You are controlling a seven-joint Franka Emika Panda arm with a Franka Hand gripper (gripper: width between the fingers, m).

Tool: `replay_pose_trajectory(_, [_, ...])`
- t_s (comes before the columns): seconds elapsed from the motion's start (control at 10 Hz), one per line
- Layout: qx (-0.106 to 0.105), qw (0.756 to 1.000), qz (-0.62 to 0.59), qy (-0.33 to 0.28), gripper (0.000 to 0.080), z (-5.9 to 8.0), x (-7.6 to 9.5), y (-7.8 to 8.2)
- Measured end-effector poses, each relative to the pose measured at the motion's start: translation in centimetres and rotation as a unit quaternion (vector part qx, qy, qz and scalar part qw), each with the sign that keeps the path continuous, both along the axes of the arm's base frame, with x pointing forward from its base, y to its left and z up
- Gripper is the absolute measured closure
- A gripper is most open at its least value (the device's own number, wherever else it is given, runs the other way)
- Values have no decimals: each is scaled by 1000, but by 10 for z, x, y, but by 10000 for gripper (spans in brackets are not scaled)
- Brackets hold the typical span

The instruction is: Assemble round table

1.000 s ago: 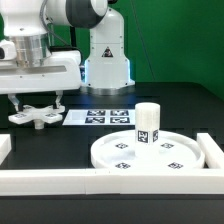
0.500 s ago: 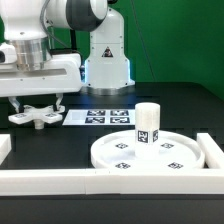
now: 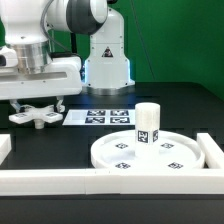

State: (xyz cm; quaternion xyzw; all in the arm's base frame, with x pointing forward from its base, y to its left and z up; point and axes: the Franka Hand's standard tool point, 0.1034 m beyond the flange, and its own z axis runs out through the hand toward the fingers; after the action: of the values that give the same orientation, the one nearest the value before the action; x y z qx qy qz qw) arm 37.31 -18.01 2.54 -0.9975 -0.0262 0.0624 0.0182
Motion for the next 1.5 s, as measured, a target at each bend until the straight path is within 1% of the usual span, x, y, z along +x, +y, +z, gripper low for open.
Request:
replay_pose_trajectory(0.1, [0,1000,1,0,273,0,0,0])
replay_pose_trajectory(0.2, [0,1000,1,-1,353,0,1,0])
replay_pose_trajectory(0.6, [0,1000,1,-1,352,0,1,0])
replay_pose_trajectory(0.7, [5,1000,0,3,352,4,5,4])
replay_pose_trajectory(0.8, [9,1000,-2,3,352,12,17,13])
replay_pose_trajectory(0.9, [14,1000,1,2,351,24,31,28])
replay_pose_trajectory(1.0, [13,1000,-12,-3,351,32,40,39])
replay_pose_trajectory(1.2, [9,998,-68,-14,351,54,61,77])
replay_pose_trajectory(1.3, [11,996,-92,-10,351,65,73,102])
replay_pose_trajectory(1.4, [11,992,-122,-3,351,78,94,126])
replay_pose_trajectory(1.5, [12,993,-119,-8,351,87,114,139])
